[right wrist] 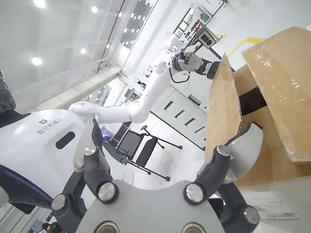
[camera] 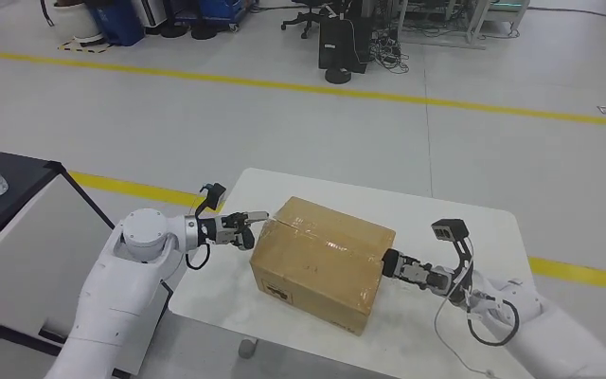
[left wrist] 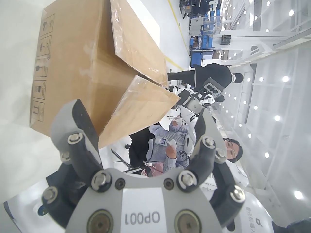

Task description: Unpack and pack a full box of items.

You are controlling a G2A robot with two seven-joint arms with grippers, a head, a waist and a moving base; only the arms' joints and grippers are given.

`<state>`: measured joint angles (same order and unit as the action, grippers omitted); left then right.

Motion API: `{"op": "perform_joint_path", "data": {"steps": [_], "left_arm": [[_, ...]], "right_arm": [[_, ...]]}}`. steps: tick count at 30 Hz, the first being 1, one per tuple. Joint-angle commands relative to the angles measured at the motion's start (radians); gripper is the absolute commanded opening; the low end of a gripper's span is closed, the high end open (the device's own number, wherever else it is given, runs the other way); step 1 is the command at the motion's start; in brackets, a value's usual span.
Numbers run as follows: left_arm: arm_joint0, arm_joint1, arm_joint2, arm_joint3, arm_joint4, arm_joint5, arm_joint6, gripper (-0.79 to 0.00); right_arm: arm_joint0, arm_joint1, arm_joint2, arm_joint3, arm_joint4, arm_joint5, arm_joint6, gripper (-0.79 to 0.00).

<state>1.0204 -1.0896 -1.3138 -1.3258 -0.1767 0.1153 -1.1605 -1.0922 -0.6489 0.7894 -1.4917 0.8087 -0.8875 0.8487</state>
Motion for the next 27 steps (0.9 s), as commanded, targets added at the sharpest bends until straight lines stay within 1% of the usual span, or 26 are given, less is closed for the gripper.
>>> {"op": "perform_joint_path", "data": {"steps": [1,5,10,16,21,27], "left_arm": [[0.001,0.001,0.001,-0.003,-0.007,0.001,-0.002,0.000],[0.008,0.006,-0.018,0.006,-0.040,-0.005,-0.004,0.000],[0.039,0.015,-0.081,0.054,-0.145,-0.038,-0.024,0.000],[0.088,0.033,-0.154,0.113,-0.153,-0.049,0.007,0.000],[0.125,0.048,-0.204,0.149,-0.129,-0.009,0.065,0.000],[0.160,0.056,-0.211,0.126,-0.126,0.028,0.067,0.000]], "right_arm": [[0.001,-0.007,-0.004,0.001,0.023,0.000,0.030,0.000],[0.012,-0.023,-0.011,0.007,0.045,-0.002,0.082,0.000],[0.026,-0.043,-0.018,-0.021,0.031,0.004,0.088,0.000],[0.031,-0.055,-0.021,-0.057,-0.008,0.009,0.093,0.000],[0.044,-0.067,-0.038,-0.086,-0.057,0.021,0.105,0.000],[0.069,-0.082,-0.075,-0.142,-0.133,0.022,0.106,0.000]]}}
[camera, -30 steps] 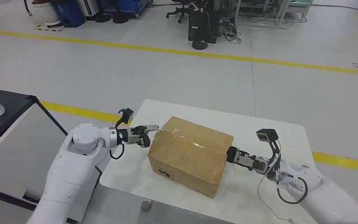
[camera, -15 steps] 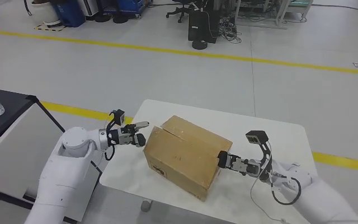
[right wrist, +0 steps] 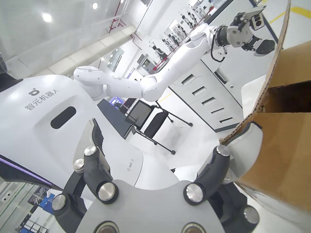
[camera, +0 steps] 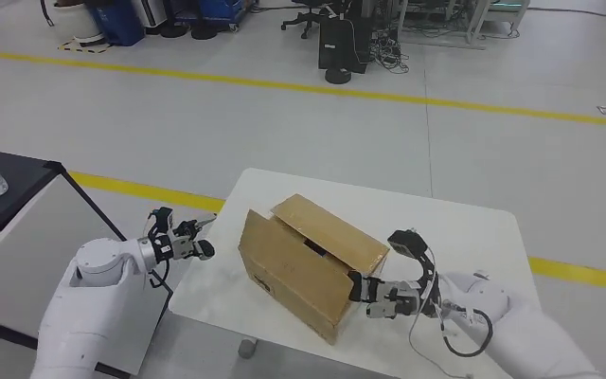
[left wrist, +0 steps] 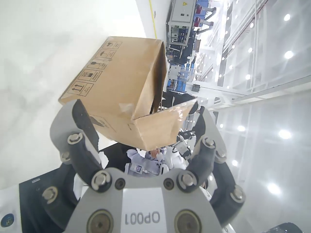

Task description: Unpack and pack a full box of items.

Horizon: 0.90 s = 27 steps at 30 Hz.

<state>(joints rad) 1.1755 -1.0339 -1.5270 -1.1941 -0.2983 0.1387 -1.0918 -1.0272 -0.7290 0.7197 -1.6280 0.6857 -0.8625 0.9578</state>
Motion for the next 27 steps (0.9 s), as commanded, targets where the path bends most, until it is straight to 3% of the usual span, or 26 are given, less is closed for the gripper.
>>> {"op": "perform_joint_path", "data": {"steps": [1,8,27], "left_arm": [[0.009,0.001,0.004,-0.012,-0.008,0.008,-0.004,0.000],[0.029,0.003,0.002,-0.046,-0.043,0.017,0.008,0.000],[0.089,0.050,-0.182,-0.078,-0.017,0.004,0.068,0.000]], "right_arm": [[0.008,-0.004,-0.013,-0.012,-0.017,-0.007,-0.007,0.000],[0.063,-0.032,-0.070,-0.004,-0.051,-0.022,-0.022,0.000],[0.207,-0.184,-0.272,0.150,-0.099,0.004,0.004,0.000]]}}
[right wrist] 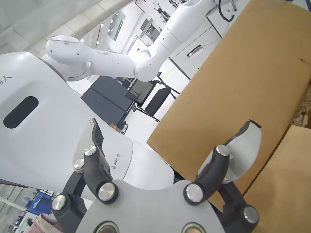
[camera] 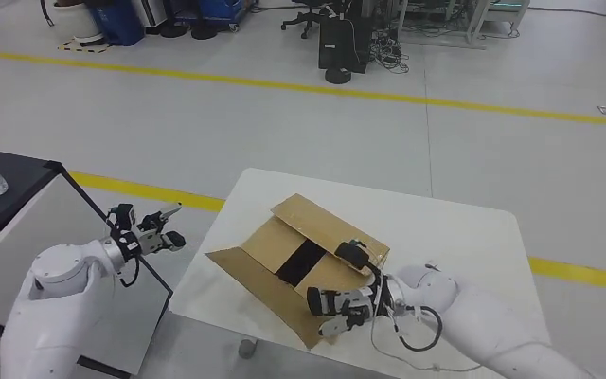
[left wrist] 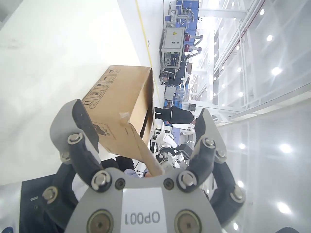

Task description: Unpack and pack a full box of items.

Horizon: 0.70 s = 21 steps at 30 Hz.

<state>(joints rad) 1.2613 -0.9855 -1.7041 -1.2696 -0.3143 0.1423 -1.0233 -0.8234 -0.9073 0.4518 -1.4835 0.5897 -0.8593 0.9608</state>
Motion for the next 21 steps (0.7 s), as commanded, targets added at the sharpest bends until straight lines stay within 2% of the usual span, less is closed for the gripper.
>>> {"op": "perform_joint_path", "data": {"steps": [1,6,11,15,21], "left_arm": [[0.006,0.003,-0.008,-0.004,-0.002,0.000,-0.001,0.000],[0.016,0.008,-0.004,-0.027,0.030,-0.013,0.011,0.000],[0.017,0.011,0.009,-0.055,0.050,-0.030,0.024,0.000],[0.017,0.011,0.014,-0.062,0.037,-0.029,0.028,0.000],[0.027,0.014,0.011,-0.064,0.028,-0.037,0.039,0.000]], "right_arm": [[0.007,-0.010,-0.007,0.011,-0.008,0.001,0.001,0.000],[0.015,-0.008,0.027,0.004,-0.029,-0.010,-0.010,0.000],[-0.024,0.029,0.109,-0.034,-0.028,-0.014,-0.014,0.000],[-0.068,0.052,0.160,-0.063,-0.012,0.029,-0.009,0.000],[-0.084,0.026,0.120,-0.093,-0.043,0.047,0.010,0.000]]}}
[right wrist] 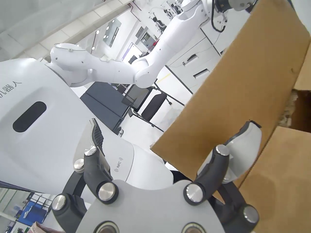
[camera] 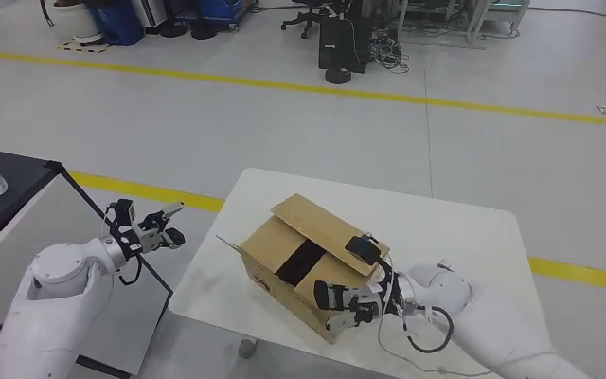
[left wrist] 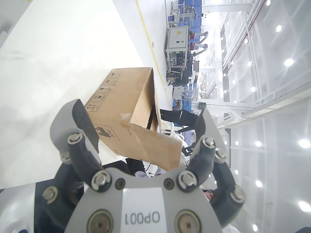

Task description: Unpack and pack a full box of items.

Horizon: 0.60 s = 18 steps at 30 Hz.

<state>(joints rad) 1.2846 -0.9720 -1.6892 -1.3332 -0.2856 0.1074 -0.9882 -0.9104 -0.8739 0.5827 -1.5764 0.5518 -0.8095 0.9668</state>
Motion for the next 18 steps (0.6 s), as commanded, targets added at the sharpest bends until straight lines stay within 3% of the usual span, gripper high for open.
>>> {"op": "perform_joint_path", "data": {"steps": [1,10,18], "left_arm": [[0.008,0.002,-0.008,-0.003,-0.001,-0.002,0.007,0.000],[0.050,0.013,-0.056,-0.051,-0.006,-0.006,0.019,0.000],[0.079,0.017,-0.069,-0.145,-0.026,-0.031,0.006,0.000]], "right_arm": [[0.007,-0.016,-0.019,0.008,-0.014,-0.003,-0.001,0.000],[0.047,-0.096,-0.099,0.104,-0.106,0.061,-0.063,0.000],[0.052,-0.124,-0.096,0.143,-0.156,0.128,-0.097,0.000]]}}
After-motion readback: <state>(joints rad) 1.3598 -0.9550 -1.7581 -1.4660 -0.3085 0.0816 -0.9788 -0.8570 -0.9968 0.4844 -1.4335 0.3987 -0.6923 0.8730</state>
